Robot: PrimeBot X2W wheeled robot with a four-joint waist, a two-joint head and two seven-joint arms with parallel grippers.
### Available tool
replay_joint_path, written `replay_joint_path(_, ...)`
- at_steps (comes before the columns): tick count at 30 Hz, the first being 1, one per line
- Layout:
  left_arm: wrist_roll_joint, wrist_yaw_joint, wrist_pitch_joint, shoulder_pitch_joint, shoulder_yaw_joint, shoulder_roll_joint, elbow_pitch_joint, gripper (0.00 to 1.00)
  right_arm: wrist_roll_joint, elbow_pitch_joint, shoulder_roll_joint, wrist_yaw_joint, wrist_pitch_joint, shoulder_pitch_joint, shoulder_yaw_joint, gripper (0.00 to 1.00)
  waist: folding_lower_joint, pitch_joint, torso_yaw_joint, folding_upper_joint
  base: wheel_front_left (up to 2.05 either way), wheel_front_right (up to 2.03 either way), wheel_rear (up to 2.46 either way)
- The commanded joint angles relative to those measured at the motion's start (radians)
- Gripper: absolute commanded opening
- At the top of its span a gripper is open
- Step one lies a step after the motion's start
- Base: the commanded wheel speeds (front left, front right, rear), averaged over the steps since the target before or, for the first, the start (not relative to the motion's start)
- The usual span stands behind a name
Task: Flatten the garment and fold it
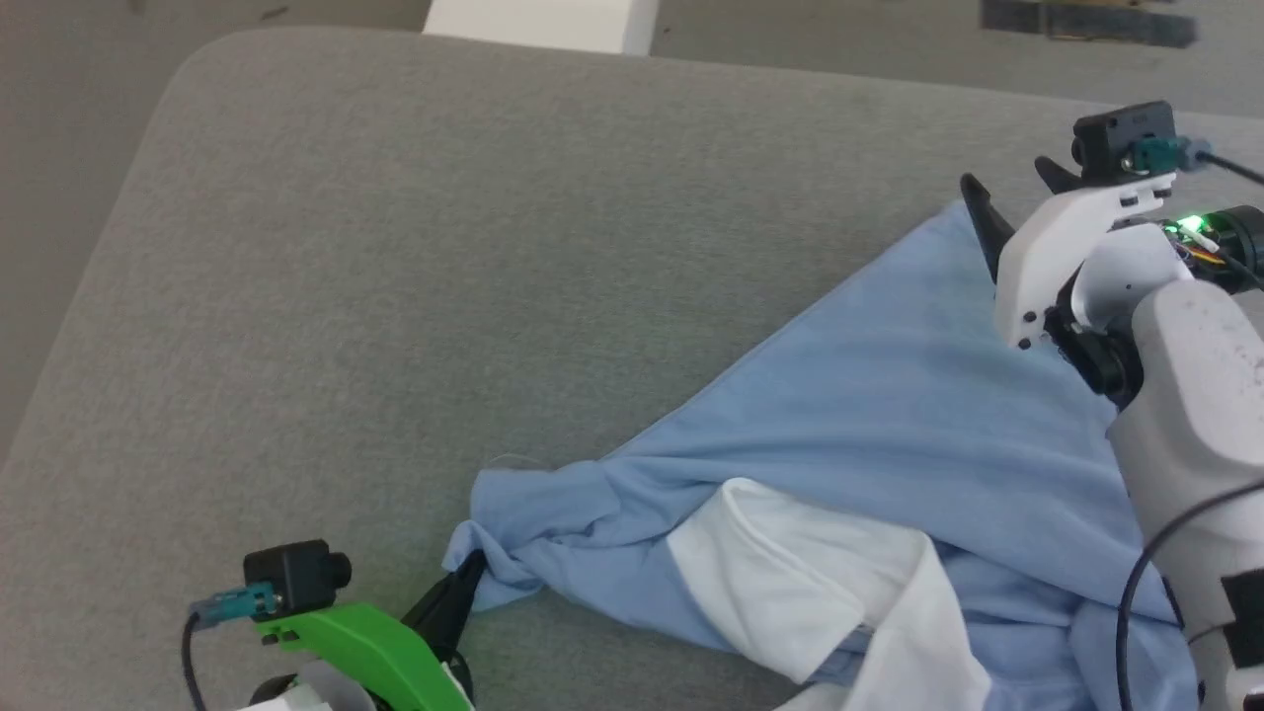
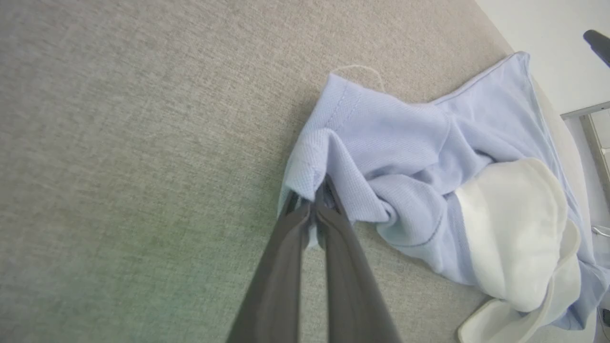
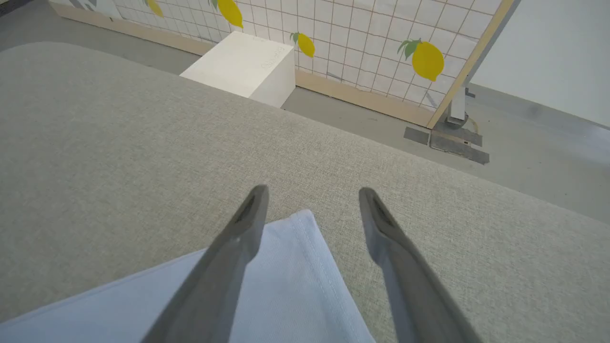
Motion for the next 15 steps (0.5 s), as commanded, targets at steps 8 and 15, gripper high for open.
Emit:
replay_joint_path(8,0.0,-0.044,-0.033,-0.053,-0.025,-0.043,0.062,0.0,-0.026,0.18,-0.017,-0.001,0.27,-0.123,-0.015,1.0,0.0,0.083,0.122,0.0,0.0,0.0,0.0)
replay_joint_path(15,-0.003,-0.062,-0.048,-0.064,-0.038,-0.058,0.095,0.0,-0.13,0.259,-0.012,-0.001,0.42,-0.165,-0.123,0.46,0.0,0.092,0.145,0.0,0.0,0.0,0.0)
